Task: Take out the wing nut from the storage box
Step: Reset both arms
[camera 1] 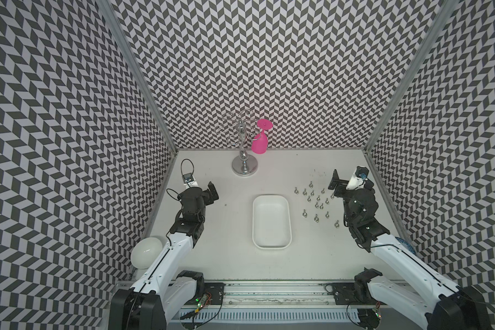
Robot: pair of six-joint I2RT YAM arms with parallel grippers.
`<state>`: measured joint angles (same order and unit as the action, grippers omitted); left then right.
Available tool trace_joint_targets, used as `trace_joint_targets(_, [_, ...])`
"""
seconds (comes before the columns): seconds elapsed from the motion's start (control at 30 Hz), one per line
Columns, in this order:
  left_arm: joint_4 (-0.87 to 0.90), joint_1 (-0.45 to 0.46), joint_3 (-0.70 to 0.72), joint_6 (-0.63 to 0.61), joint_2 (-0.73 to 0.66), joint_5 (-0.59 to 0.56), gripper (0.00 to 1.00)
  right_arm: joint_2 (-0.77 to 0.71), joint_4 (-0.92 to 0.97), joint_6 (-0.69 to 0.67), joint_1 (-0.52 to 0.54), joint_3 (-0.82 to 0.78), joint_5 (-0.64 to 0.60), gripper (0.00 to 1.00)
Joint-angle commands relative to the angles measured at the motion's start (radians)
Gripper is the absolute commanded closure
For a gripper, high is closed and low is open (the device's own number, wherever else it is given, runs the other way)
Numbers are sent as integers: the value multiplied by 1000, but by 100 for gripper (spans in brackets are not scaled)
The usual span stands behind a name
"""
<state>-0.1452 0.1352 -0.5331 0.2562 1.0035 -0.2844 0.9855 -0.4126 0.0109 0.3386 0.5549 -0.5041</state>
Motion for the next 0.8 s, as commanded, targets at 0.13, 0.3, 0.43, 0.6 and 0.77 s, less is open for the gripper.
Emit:
trace_joint_targets(0.13, [-216, -75, -41, -122, 124, 196, 0, 11, -134, -3, -54, -26, 43, 0])
trace_joint_targets(0.3, [-466, -130, 55, -76, 168, 226, 0, 61, -270, -21, -110, -94, 91, 0])
trace_joint_targets(0.43, [-587, -137, 99, -104, 188, 261, 0, 117, -296, -46, -128, -83, 127, 1])
trace_joint_targets(0.6, [-767, -191, 186, -112, 228, 278, 0, 163, -354, -52, -174, -88, 175, 0])
trace_joint_targets(0.77, [-888, -253, 197, -73, 350, 330, 0, 220, -557, -50, -258, -208, 334, 0])
